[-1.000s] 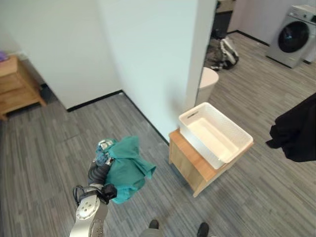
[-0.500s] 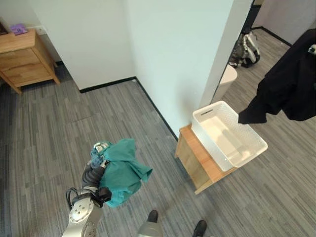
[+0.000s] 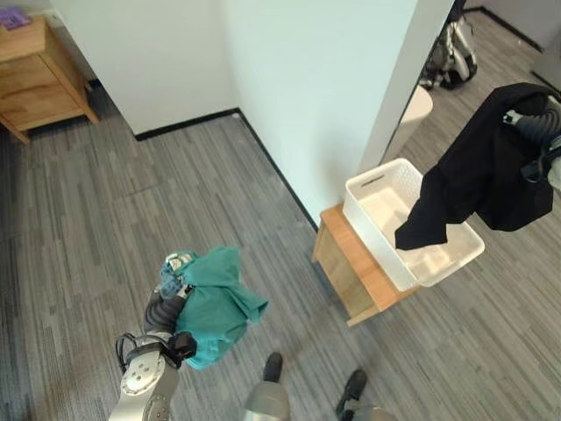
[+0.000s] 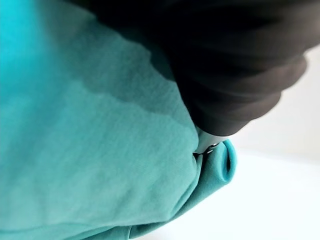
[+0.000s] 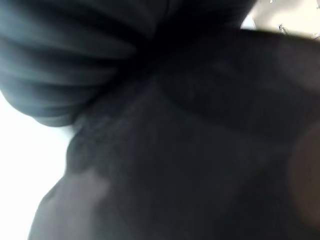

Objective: Pick up bed clothes into laundry basket.

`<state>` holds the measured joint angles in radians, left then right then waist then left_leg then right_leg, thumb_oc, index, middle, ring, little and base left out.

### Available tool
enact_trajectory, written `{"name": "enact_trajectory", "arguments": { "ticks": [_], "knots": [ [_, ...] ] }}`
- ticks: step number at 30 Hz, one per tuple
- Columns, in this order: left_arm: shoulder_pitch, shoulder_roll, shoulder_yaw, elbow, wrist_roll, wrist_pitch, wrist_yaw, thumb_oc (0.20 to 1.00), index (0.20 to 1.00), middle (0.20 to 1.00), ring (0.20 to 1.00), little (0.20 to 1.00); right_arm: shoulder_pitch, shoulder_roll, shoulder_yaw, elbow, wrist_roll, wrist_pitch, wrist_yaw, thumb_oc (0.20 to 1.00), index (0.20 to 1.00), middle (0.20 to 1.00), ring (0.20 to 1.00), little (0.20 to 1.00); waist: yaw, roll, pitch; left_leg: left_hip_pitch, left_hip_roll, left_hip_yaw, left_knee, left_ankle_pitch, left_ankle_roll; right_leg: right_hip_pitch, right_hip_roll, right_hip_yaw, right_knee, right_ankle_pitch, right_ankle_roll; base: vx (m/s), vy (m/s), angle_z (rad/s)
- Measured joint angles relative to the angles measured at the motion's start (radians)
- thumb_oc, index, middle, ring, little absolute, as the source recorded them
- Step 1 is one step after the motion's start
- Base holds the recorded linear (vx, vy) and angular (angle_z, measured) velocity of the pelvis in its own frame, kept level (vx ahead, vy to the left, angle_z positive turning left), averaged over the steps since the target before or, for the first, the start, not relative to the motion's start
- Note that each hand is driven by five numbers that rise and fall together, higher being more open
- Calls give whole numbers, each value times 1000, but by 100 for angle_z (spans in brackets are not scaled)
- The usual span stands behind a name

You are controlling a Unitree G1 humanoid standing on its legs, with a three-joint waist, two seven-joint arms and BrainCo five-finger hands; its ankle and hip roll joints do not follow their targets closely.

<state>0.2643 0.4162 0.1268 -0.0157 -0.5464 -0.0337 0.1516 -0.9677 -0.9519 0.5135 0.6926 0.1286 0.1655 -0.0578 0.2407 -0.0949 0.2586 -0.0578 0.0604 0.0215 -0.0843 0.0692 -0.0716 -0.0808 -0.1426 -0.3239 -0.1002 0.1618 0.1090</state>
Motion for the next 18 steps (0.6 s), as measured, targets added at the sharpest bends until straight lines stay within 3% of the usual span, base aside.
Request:
{"name": "enact_trajectory", "arguments": {
  "ticks": [6, 7, 9, 12, 18],
  "knots": [
    [5, 1, 8, -11, 0, -1, -3, 200, 200, 200, 200, 200, -26, 136, 66, 152, -94, 7, 41, 200, 200, 200, 200, 200, 21, 51, 33, -32, 3, -9, 1, 3, -3, -24, 2, -12, 0, -1, 0, -12, -5, 5],
    [6, 1, 10, -10, -1, -1, -3, 200, 200, 200, 200, 200, -46, 173, 65, 262, -110, 7, 49, 1000, 1000, 1000, 1000, 1000, 30, 55, 36, -47, 3, -13, 1, 6, -3, -36, 1, -19, 0, 0, 0, -10, -1, 10],
    [4, 2, 10, -9, -1, 0, -3, 200, 200, 200, 200, 200, -89, 237, 67, 479, -131, 29, 62, 1000, 1000, 1000, 1000, 1000, 44, 62, 42, -61, 3, -22, 1, 9, -4, -46, 2, -24, 0, 1, -1, -8, -10, 12],
    [-3, 22, 13, -7, -3, 0, -6, 200, 200, 200, 200, 200, -111, 272, 180, 578, -201, 42, 138, 1000, 1000, 1000, 1000, 1000, 66, 69, 48, -73, 3, -31, 1, 10, -4, -57, 1, -27, 0, 1, -1, 42, -10, 3],
    [-61, 66, 21, 6, -39, 0, -11, 200, 200, 200, 200, 200, -204, 240, 325, 499, -411, 43, 232, 1000, 1000, 1000, 1000, 1000, 57, 68, 47, -61, -1, -27, 0, 10, -4, -46, 1, -23, 0, 1, -2, 7, 20, 1]
  ]
}}
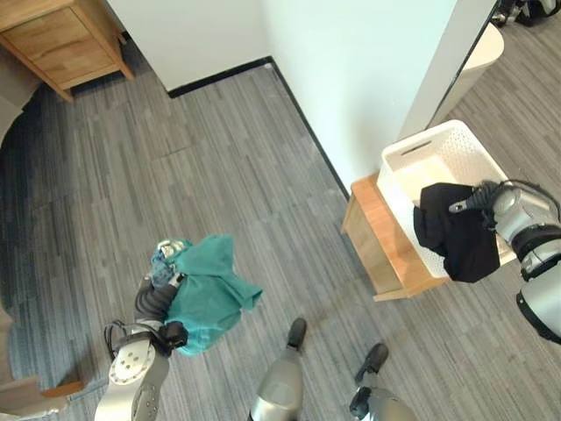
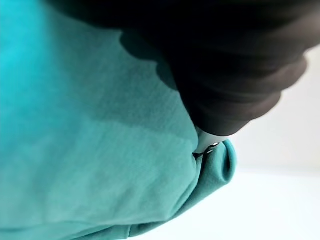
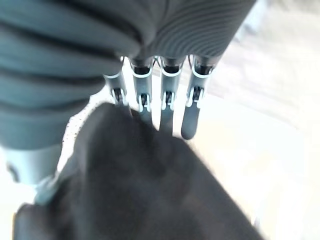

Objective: Pick up bed clothes into laundry basket.

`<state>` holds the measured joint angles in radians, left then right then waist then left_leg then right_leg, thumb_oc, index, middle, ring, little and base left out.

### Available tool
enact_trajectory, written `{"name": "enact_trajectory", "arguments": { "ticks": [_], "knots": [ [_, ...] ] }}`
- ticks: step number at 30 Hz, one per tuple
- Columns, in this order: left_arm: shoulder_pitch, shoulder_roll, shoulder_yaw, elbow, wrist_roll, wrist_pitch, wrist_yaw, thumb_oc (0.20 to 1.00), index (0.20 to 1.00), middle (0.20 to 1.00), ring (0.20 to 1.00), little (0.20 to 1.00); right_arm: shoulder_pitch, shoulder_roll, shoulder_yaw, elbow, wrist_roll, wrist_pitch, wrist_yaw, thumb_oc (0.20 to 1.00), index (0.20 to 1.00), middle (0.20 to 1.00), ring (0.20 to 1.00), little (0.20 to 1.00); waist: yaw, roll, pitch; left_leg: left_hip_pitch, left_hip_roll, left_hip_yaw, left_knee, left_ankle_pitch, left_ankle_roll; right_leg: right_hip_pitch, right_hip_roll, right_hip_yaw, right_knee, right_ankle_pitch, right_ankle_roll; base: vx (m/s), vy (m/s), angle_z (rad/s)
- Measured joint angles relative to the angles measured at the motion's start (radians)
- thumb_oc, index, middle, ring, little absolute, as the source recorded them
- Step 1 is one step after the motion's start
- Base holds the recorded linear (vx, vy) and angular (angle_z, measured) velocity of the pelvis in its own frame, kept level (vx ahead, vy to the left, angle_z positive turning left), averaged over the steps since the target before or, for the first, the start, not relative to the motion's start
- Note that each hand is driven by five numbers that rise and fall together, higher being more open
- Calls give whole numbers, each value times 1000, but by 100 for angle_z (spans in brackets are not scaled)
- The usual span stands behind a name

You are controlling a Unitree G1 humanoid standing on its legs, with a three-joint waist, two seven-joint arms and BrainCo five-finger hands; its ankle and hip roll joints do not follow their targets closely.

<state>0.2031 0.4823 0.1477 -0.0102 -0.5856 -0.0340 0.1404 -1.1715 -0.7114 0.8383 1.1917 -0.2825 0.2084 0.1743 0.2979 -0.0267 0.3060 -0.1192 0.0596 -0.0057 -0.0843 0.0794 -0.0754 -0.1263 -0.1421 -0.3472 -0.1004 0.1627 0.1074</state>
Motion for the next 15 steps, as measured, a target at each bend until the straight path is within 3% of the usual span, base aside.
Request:
{"name": "enact_trajectory", "arguments": {
  "ticks": [2, 5, 8, 9, 11, 12, 15],
  "knots": [
    [-18, 7, 9, 6, 1, 1, 1, 200, 200, 200, 200, 200, -7, -51, 44, -221, -57, -2, 32, 1000, 1000, 1000, 1000, 1000, -34, -5, -1, 12, -1, 2, -1, 0, 0, 10, 0, 7, 0, 0, 0, 16, 49, -5],
    [-12, 66, 18, 2, 3, 2, -3, 200, 200, 200, 200, 200, 37, -150, -22, -597, -64, -39, 35, 1000, 1000, 1000, 1000, 1000, -57, -12, -2, 41, -3, 37, -5, -1, 0, 16, -1, 41, 0, 5, 0, 6, 24, -31],
    [-31, 95, 31, -19, 6, 2, -8, 200, 200, 200, 200, 200, 123, -228, -79, -725, -59, -33, 55, 1000, 1000, 1000, 1000, 1000, -97, -24, -8, 59, -2, 51, -5, -6, -7, 27, 0, 55, 0, 7, -1, 10, 13, -13],
    [-33, 119, 45, -47, 11, 1, -12, 200, 200, 200, 200, 200, 299, -343, -212, -867, -34, -36, 66, 1000, 1000, 1000, 1000, 1000, -101, -26, -10, 61, -2, 55, -5, -6, -6, 27, -1, 60, 0, 8, -1, 11, 22, -13],
    [-26, 146, 63, -60, 12, 3, -14, 200, 200, 200, 200, 200, 447, -432, -302, -920, -10, -31, 78, 1000, 1000, 1000, 1000, 1000, -124, -25, -11, 79, -3, 81, -5, -9, -5, 28, -1, 85, 0, 15, 0, 28, 16, -28],
    [-29, 164, 68, -73, 12, 7, -19, 200, 200, 200, 200, 200, 578, -477, -416, -1003, 16, -21, 88, 1000, 1000, 1000, 1000, 1000, -130, -17, -13, 76, -3, 78, -6, -8, -4, 30, -2, 84, 0, 16, 0, 23, 1, -22],
    [-53, 248, 80, -120, 25, 17, -38, 200, 200, 200, 200, 200, 903, -457, -724, -1140, 133, -30, 94, 1000, 1000, 1000, 1000, 1000, -199, -7, -37, 107, 2, 87, -7, -16, -7, 48, 3, 96, 0, 12, 6, 49, 15, -9]
  ]
}}
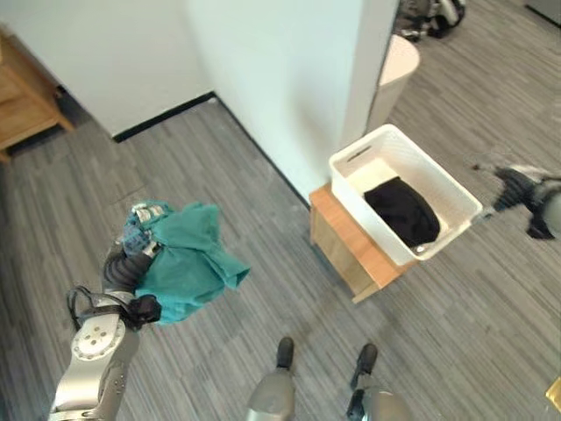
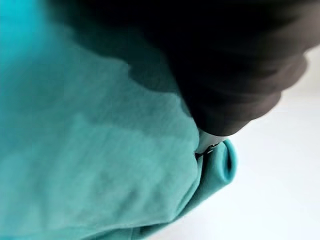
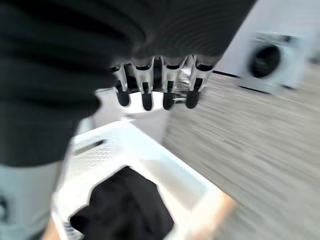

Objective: Pick up bed clothes into laundry basket.

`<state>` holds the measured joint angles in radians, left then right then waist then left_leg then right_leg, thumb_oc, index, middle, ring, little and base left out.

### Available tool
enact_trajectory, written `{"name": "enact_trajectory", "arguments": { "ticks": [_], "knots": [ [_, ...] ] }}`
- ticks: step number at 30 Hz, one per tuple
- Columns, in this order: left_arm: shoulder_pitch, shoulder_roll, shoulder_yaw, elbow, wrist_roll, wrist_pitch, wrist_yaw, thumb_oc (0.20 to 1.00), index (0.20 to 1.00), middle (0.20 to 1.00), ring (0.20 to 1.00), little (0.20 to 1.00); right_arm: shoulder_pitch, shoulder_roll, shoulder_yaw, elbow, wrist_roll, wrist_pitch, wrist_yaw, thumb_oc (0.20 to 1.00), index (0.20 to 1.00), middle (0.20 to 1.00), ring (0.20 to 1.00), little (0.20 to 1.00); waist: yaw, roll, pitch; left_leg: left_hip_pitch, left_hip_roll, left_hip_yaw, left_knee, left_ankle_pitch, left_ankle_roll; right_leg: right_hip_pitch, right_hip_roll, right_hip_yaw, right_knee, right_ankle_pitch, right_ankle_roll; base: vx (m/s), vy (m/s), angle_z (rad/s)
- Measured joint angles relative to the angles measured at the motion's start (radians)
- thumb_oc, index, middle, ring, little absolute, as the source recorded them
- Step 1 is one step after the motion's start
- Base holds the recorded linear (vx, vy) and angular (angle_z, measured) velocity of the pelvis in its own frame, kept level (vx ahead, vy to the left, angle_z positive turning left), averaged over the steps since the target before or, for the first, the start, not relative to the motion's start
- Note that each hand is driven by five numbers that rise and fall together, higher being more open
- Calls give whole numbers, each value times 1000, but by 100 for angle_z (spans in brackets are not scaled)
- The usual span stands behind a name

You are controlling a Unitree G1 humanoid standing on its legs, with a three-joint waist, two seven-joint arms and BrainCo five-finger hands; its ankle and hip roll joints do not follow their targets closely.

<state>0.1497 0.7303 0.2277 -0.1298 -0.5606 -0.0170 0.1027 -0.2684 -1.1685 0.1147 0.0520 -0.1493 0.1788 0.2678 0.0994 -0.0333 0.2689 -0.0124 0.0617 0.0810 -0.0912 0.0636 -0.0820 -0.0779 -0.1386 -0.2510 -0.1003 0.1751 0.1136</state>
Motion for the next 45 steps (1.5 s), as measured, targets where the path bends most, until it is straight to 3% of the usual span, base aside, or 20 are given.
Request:
{"name": "enact_trajectory", "arguments": {
  "ticks": [2, 4, 6, 7, 8, 13, 16, 18, 19, 22, 24, 26, 31, 36, 45],
  "knots": [
    [-71, 75, -8, -47, 34, -15, -22, 200, 200, 200, 200, 200, 176, 102, -145, -34, 108, -8, -8, 1000, 1000, 1000, 1000, 1000, -27, 18, -34, 24, 5, 22, -5, -12, 1, 15, 2, 20, -1, -5, 1, 24, -1, -35],
    [-161, 88, -45, -61, 43, -17, -38, 200, 200, 200, 200, 200, 262, 159, -163, -32, 162, -13, -18, 1000, 1000, 1000, 1000, 1000, -75, 35, -62, 35, 5, 30, -5, -20, -5, 14, 3, 34, 0, -10, 5, 49, 5, -17],
    [-265, 125, -99, -90, 67, -20, -52, 200, 200, 200, 200, 200, 378, 264, -239, -35, 170, -16, -14, 1000, 1000, 1000, 1000, 1000, -95, 56, -80, 36, 6, 32, -8, -24, -1, 15, 0, 35, -1, -10, 5, 44, -5, -7],
    [-321, 142, -122, -96, 73, -30, -69, 200, 200, 200, 200, 200, 449, 301, -238, -25, 166, -12, -17, 1000, 1000, 1000, 1000, 1000, -128, 72, -94, 39, 6, 42, -8, -24, -2, 14, 3, 43, -1, -9, 5, 11, -5, -16],
    [-373, 148, -157, -90, 76, -30, -69, 200, 200, 200, 200, 200, 494, 362, -266, -23, 158, -7, -18, 1000, 1000, 1000, 1000, 1000, -135, 83, -104, 42, 8, 43, -8, -22, -3, 16, 4, 44, -1, -9, 4, -1, -3, -16],
    [-613, 164, -364, 21, 102, -31, -76, 200, 200, 200, 200, 200, 585, 590, -256, 63, 171, -7, -42, 1000, 1000, 1000, 1000, 1000, -201, 91, -134, 53, 20, 72, -8, -24, -10, 11, 15, 67, -1, -6, 0, 13, -4, -17],
    [-769, 151, -503, 213, 92, -23, -63, 200, 200, 200, 200, 200, 613, 667, -225, 71, 150, 9, -70, 1000, 1000, 1000, 1000, 1000, -251, 91, -144, 46, 23, 101, -8, -24, -10, -12, 19, 91, -4, -4, -6, -10, 11, -27],
    [-819, 88, -518, 309, 49, -22, -44, 200, 200, 200, 200, 200, 584, 683, -196, 51, 149, -6, -98, 1000, 1000, 1000, 1000, 1000, -277, 84, -156, 24, 21, 128, -8, -26, -5, -48, 15, 100, -3, 4, -2, -58, 12, -42],
    [-859, 5, -534, 419, -19, -25, -22, 200, 200, 200, 200, 200, 585, 709, -179, 51, 161, -17, -111, 1000, 1000, 1000, 1000, 1000, -293, 73, -158, 12, 18, 131, -8, -21, -4, -65, 14, 103, -2, 16, -4, -51, 3, -25],
    [-936, 10, -619, 594, -58, -4, 6, 200, 200, 200, 200, 200, 629, 702, -152, 53, 159, -11, -114, 1000, 1000, 1000, 1000, 1000, -317, 58, -155, -22, 19, 149, -8, -16, -2, -108, 15, 116, 0, 24, -5, -24, -4, -18],
    [-951, 32, -623, 626, -57, 12, 26, 200, 200, 200, 200, 200, 657, 701, -158, 53, 151, -7, -119, 1000, 1000, 1000, 1000, 1000, -339, 42, -148, -39, 18, 156, -8, -10, -1, -130, 17, 120, 0, 36, -4, 0, -2, -7],
    [-1001, -11, -625, 721, -57, 5, 51, 200, 200, 200, 200, 200, 678, 699, -140, 50, 143, -8, -134, 1000, 1000, 1000, 1000, 1000, -346, 27, -140, -40, 18, 161, -8, -10, -2, -135, 25, 123, -2, 36, -4, -15, 2, -5],
    [-1124, 2, -632, 931, -53, 23, 102, 200, 200, 200, 200, 200, 639, 703, -62, 35, 118, -25, -151, 1000, 1000, 1000, 1000, 1000, -352, -27, -108, -76, 17, 195, -7, -8, -2, -191, 32, 156, 0, 52, -11, 2, 0, -20],
    [-1160, 61, -658, 980, -46, 28, 109, 200, 200, 200, 200, 200, 644, 696, -34, 34, 118, -45, -155, 1000, 1000, 1000, 1000, 1000, -366, -65, -70, -92, 20, 217, -6, -10, -5, -217, 41, 176, 0, 54, -14, 11, -12, -12],
    [-1308, 100, -779, 1016, 36, 30, 61, 200, 200, 200, 200, 200, 627, 697, -16, 38, 118, -86, -180, 1000, 1000, 1000, 1000, 1000, -375, -70, 14, -216, 16, 226, -2, -4, -6, -345, 39, 182, 1, 82, -26, -17, -11, -2]
  ]
}}
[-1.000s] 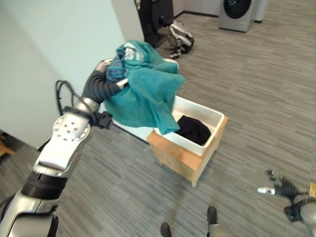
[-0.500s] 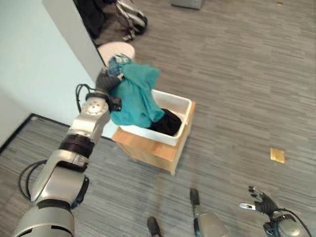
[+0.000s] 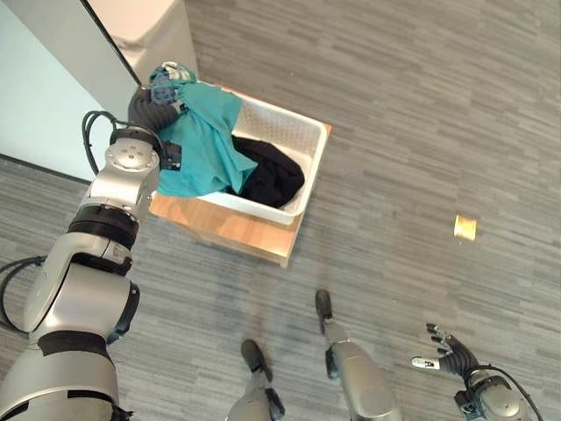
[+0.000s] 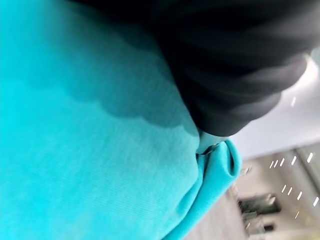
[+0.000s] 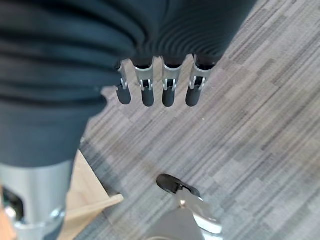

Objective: Pick up bed clothes into laundry basket.

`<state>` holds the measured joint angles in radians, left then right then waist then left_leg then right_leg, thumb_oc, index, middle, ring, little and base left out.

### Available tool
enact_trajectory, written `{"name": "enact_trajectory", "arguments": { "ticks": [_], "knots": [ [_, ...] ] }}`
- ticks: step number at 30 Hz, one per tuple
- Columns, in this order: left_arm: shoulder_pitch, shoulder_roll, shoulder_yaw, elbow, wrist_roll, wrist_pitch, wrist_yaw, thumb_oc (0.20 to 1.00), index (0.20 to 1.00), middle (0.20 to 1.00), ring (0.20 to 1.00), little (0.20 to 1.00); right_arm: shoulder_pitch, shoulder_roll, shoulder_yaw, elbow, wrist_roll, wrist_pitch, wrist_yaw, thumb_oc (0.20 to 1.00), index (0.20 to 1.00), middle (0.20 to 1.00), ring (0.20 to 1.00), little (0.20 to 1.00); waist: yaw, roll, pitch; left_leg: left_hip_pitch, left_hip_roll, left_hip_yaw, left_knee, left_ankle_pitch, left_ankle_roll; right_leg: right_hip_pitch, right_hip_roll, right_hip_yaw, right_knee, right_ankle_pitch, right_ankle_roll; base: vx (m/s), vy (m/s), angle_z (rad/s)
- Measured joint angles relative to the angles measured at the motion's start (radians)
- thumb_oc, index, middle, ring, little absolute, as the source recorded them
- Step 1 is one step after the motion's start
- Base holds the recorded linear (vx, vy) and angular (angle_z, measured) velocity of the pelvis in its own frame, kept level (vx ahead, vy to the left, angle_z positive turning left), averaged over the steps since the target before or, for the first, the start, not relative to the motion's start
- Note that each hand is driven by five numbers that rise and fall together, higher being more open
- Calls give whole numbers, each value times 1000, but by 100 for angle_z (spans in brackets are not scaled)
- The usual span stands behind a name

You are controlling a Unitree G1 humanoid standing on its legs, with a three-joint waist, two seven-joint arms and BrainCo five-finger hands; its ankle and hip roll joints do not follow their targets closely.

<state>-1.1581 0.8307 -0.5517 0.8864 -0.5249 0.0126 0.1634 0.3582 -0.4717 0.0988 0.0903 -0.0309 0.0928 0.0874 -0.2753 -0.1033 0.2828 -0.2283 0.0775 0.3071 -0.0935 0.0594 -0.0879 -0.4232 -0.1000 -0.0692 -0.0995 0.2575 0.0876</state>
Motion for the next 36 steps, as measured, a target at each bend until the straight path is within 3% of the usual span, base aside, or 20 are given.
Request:
{"name": "enact_trajectory", "arguments": {
  "ticks": [1, 2, 3, 5, 12, 16, 21, 24, 27, 28, 29, 30, 31, 33, 35, 36],
  "knots": [
    [-4, 0, -12, 2, 1, 0, -5, 200, 200, 200, 200, 200, -4, 0, 0, 0, 0, -1, -4, 1000, 1000, 1000, 1000, 1000, 1, 0, 2, 0, 1, 5, 0, 0, 0, -2, 2, 2, 0, 1, -1, 2, -4, -12],
    [-9, -4, -24, 12, 9, 0, -11, 266, 266, 266, 266, 266, -10, 0, 4, 4, 0, -9, -16, 1000, 1000, 1000, 1000, 1000, 1, 2, 4, 0, 3, 9, 0, -1, -1, -4, 4, 4, 0, 1, -1, 110, 47, -11],
    [-19, -6, -35, 29, 32, -2, -14, 1000, 1000, 1000, 1000, 1000, -13, 0, 7, 3, 0, -11, -20, 1000, 1000, 1000, 1000, 1000, -1, 6, 6, -1, 4, 9, 0, -2, -2, -6, 5, 4, 0, 1, -1, 122, 52, -14],
    [-33, -12, -49, 112, 70, 2, -15, 1000, 1000, 1000, 1000, 1000, -17, 0, 26, 5, 0, -12, -46, 1000, 1000, 1000, 1000, 1000, -3, 20, 14, 6, 5, 15, 0, -10, -11, -6, 10, 12, 0, -3, 3, 75, 22, -12],
    [-27, -53, -39, 88, 74, 24, -14, 1000, 1000, 1000, 1000, 1000, -26, -1, 29, 4, -2, -10, -61, 1000, 1000, 1000, 1000, 1000, 14, 36, 21, 40, 7, 16, 0, -7, -8, 29, 9, 12, 0, -2, 1, -35, -27, 0],
    [33, -35, -38, -198, 74, 18, -17, 1000, 1000, 1000, 1000, 1000, -43, -24, -9, 14, -2, -6, -68, 1000, 1000, 1000, 1000, 1000, 55, 70, 21, 68, 9, -9, -2, -3, -3, 69, -3, -7, 0, -5, 1, 24, -49, 15],
    [241, 54, -1, -561, 57, -20, -36, 1000, 1000, 1000, 1000, 1000, -46, -48, -20, 13, -10, -7, -54, 1000, 1000, 1000, 1000, 1000, 91, 116, -1, 99, 13, -47, -6, -8, -11, 122, -6, -43, 0, -29, 3, 10, -35, 21],
    [399, 109, 64, -681, 56, -29, -54, 1000, 1000, 1000, 1000, 1000, -47, -67, -23, 13, -12, -2, -45, 1000, 1000, 1000, 1000, 1000, 107, 132, -10, 116, 18, -70, -6, -6, -11, 154, -6, -65, 0, -35, 0, 25, -21, 20],
    [610, 140, 213, -835, 55, -36, -51, 1000, 1000, 1000, 1000, 1000, -33, -64, -46, 8, -41, 2, -33, 1000, 1000, 1000, 1000, 1000, 133, 134, -17, 140, 17, -99, -6, -2, -9, 191, -5, -89, -1, -45, -1, 19, 21, 25],
    [786, 133, 368, -957, 56, -36, -52, 1000, 1000, 1000, 1000, 1000, -35, -60, -60, -10, -49, 5, -30, 1000, 1000, 1000, 1000, 1000, 149, 135, -18, 146, 17, -101, -6, -4, -11, 198, -5, -92, 0, -47, 0, 55, 53, 7],
    [1177, 11, 687, -1213, 55, -83, -51, 1000, 1000, 1000, 1000, 1000, -4, -62, -108, -87, -48, 2, -27, 1000, 1000, 1000, 1000, 1000, 149, 141, -22, 165, 18, -100, -5, -6, -12, 217, -6, -88, 0, -52, 3, 94, 57, -1],
    [1309, -59, 768, -1273, 55, -103, -60, 1000, 1000, 1000, 1000, 1000, 5, -57, -137, -108, -45, -2, -25, 1000, 1000, 1000, 1000, 1000, 154, 143, -23, 184, 15, -99, -5, -8, -12, 235, -1, -87, 0, -48, -2, 88, 54, 0],
    [1413, -132, 822, -1307, 55, -111, -66, 1000, 1000, 1000, 1000, 1000, 9, -44, -175, -123, -26, -5, -22, 1000, 1000, 1000, 1000, 1000, 175, 145, -27, 204, 17, -100, -4, -14, -9, 256, -1, -88, 0, -54, 2, 0, 0, 0],
    [1561, -353, 867, -1262, 54, -126, -66, 1000, 1000, 1000, 1000, 1000, 1, 52, -283, -112, 104, -41, -33, 1000, 1000, 1000, 1000, 1000, 216, 147, -84, 227, 17, -101, -5, -27, -7, 276, -6, -88, -1, -77, 13, 3, 12, 9],
    [1581, -393, 845, -1193, 46, -112, -64, 1000, 1000, 1000, 1000, 1000, -23, 57, -278, -114, 164, -54, -32, 1000, 1000, 1000, 1000, 1000, 251, 145, -97, 228, 12, -111, -6, -35, -3, 290, -15, -104, 1, -81, 15, 18, 9, 23],
    [1629, -463, 859, -1144, 35, -111, -80, 1000, 1000, 1000, 1000, 1000, -61, 97, -284, -127, 246, -56, -17, 1000, 1000, 1000, 1000, 1000, 256, 140, -110, 230, 6, -124, -6, -36, -3, 297, -26, -103, 1, -83, 11, -10, 0, 17]
  ]
}}
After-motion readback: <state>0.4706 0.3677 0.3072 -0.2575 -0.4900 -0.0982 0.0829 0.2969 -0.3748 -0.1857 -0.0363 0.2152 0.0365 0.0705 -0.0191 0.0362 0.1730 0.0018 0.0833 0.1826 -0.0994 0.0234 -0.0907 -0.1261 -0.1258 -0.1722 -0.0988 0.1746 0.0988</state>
